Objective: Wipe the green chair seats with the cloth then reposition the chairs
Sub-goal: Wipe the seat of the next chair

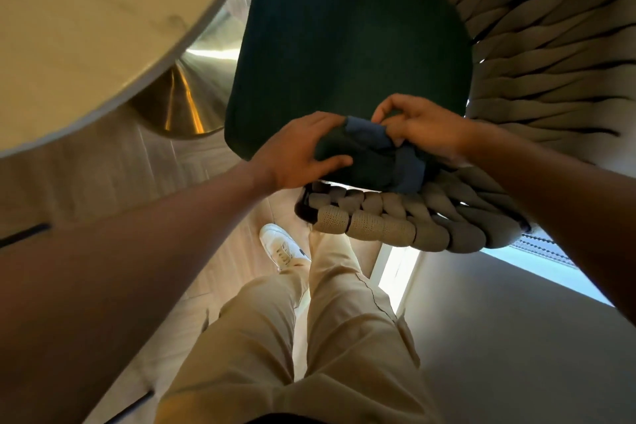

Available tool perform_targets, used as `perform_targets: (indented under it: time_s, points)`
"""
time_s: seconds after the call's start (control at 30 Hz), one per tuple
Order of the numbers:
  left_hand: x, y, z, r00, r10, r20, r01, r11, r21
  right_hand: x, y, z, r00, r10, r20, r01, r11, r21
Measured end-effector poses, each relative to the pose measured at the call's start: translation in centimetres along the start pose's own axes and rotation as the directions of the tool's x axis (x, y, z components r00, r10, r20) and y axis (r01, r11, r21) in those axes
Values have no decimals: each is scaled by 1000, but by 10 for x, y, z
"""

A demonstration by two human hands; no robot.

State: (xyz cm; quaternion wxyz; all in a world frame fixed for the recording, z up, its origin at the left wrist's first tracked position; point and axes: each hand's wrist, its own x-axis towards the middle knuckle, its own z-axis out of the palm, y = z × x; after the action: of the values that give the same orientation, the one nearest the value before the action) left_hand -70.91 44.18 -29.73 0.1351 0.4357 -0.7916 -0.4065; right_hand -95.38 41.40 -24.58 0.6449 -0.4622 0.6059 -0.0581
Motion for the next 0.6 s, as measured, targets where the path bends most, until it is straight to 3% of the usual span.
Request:
perform_targets:
  time_s: [0.13,0.27,0.47,0.6]
  points:
    - [-7,33,-32,990,-50,-132,37,994,-98,-27,-33,-2,996,53,70,-67,974,217]
    - [-10,72,-68,970,-175,-167,138,967,-214,-49,-58,-8,984,100,149,-154,898,411]
    - [-26,123,-130,925,-355,-136,256,845,-469,-93,-105,-13,944,155,291,-263,886,382]
    - [-45,139,-160,836,-531,-135,325,679,-658,-111,-129,-5,945,77,319,-178,937,300]
